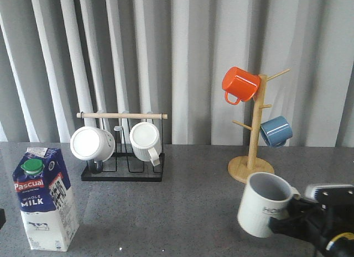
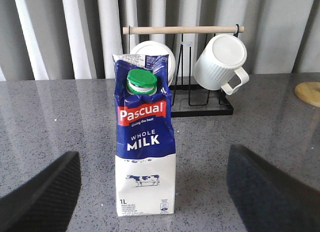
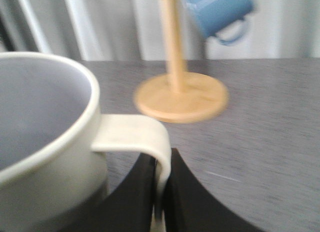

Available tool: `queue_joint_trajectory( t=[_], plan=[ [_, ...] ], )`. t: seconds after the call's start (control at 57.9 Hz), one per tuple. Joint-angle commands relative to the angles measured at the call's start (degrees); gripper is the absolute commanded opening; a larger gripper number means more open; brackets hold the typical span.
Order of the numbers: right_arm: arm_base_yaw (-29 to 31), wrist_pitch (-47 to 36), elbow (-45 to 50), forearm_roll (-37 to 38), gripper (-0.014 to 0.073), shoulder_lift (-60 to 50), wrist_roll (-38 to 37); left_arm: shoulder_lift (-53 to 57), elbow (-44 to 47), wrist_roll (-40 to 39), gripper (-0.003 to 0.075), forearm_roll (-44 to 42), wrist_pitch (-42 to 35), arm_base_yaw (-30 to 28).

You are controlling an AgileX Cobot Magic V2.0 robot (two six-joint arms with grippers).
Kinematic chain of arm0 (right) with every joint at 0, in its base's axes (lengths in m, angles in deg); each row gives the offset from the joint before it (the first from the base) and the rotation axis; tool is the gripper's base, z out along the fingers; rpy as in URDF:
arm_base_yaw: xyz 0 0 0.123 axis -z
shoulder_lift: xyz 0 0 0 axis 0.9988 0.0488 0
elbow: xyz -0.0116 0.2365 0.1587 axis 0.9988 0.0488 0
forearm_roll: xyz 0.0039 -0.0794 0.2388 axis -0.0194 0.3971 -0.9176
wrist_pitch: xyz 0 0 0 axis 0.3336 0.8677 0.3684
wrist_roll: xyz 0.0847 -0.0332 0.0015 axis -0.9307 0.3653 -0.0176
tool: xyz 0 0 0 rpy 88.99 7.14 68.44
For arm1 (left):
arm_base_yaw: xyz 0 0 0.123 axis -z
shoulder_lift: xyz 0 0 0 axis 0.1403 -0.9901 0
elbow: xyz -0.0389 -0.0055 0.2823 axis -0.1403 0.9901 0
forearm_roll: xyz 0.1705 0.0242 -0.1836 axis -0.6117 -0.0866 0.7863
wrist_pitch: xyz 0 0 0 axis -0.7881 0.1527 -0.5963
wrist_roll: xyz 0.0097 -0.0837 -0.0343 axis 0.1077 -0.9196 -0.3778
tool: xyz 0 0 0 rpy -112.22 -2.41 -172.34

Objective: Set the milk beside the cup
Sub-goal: 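Grasp the white HOME mug handle with the right gripper and slide it toward the milk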

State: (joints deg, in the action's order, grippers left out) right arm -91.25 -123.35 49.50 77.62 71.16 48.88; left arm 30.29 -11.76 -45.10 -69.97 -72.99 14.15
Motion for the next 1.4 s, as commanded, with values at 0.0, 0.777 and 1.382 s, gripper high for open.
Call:
queue_joint_trajectory(
  t=[0.0,0.777,1.382],
  plan=[
    [-8.54,0.46,-4.86,-11.27,-0.0004,-1.46,7.05,-0.10,-2.17,-0.52,0.0565,0.44,-4.37,0.29],
    [-26.57,-1.72,-14.22,-40.90,0.0026,11.88,30.15,-0.10,-2.17,-0.52,0.0565,0.44,-4.37,0.29],
    [-26.57,-3.06,-4.87,-31.72,0.0274,1.92,28.64,-0.10,-2.17,-0.52,0.0565,0.44,-4.37,0.29]
  ],
)
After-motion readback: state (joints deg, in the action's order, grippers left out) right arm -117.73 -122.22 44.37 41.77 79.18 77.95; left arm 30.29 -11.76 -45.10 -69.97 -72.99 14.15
